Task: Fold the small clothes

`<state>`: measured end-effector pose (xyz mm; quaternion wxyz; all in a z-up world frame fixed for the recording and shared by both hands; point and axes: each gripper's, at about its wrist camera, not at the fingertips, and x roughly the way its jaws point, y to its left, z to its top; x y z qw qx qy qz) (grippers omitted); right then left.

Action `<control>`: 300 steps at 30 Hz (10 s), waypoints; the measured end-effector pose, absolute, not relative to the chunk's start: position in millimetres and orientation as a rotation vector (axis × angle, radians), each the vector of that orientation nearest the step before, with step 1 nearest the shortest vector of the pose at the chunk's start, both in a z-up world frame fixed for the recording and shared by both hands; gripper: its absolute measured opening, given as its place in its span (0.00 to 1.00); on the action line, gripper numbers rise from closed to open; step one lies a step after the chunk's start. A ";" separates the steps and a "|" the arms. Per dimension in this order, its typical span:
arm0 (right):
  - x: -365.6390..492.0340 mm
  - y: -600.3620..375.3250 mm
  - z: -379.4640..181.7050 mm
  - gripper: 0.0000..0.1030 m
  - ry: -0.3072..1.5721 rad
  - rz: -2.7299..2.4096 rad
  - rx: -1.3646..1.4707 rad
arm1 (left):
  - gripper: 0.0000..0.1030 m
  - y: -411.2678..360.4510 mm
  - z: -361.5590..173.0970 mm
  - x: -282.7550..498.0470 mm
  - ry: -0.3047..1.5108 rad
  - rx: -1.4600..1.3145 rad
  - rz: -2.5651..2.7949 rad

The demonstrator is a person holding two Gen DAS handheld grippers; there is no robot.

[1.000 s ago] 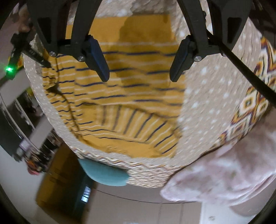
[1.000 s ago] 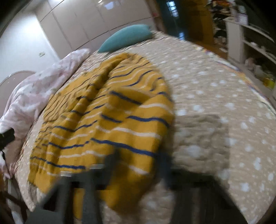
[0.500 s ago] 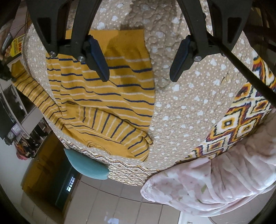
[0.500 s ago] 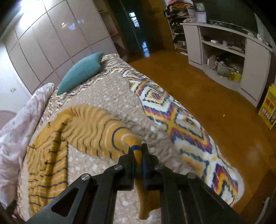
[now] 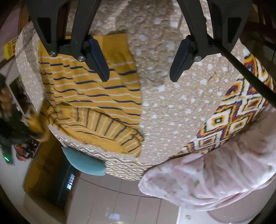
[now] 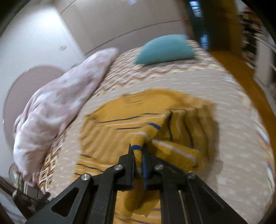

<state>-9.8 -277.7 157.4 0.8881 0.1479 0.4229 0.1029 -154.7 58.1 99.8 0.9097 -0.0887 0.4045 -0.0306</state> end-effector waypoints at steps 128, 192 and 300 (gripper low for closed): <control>95.3 -366.0 38.8 0.17 0.937 0.241 0.832 | 0.28 24.3 82.5 149.0 1.023 -0.567 -0.016; 140.1 -356.9 59.2 0.18 1.075 -0.216 0.153 | 0.70 30.3 55.4 -23.9 0.737 -0.320 -0.170; -145.8 -426.7 113.3 0.47 0.983 -0.335 -0.128 | 0.78 -15.6 27.0 -78.9 0.926 -0.115 -0.096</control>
